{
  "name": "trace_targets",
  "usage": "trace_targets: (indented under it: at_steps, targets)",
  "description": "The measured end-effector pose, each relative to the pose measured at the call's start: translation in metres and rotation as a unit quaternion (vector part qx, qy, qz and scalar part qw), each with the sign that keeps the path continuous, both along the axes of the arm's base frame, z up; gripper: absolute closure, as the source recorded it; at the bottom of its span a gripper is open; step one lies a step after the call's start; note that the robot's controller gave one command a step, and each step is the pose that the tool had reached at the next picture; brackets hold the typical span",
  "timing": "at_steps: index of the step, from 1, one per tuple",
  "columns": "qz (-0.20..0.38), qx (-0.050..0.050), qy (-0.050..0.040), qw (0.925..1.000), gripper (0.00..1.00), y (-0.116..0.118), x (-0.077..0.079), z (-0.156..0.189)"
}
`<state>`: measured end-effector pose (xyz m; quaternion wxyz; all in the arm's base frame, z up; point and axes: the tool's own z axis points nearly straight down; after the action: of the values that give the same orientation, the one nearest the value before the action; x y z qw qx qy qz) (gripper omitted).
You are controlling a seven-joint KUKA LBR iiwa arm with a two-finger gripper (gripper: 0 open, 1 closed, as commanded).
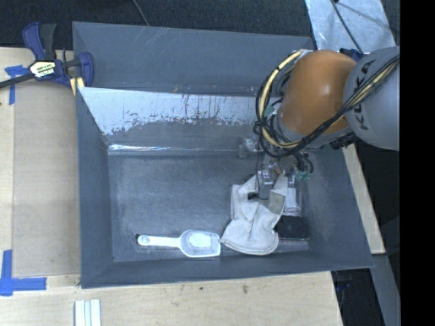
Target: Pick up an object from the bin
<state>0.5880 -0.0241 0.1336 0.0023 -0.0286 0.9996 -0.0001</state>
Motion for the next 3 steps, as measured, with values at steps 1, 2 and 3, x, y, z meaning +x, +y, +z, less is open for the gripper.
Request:
trace_targets:
  at_steps: [1, 2, 3]
  targets:
    - [0.004, -0.001, 0.0047, 1.0, 0.0, 0.012, -0.026, -0.007]
    - [0.102, 0.001, -0.0012, 0.9948, 0.0, 0.012, -0.017, -0.018]
    - [0.131, 0.0, 0.002, 0.9914, 0.0, -0.01, -0.011, -0.045]
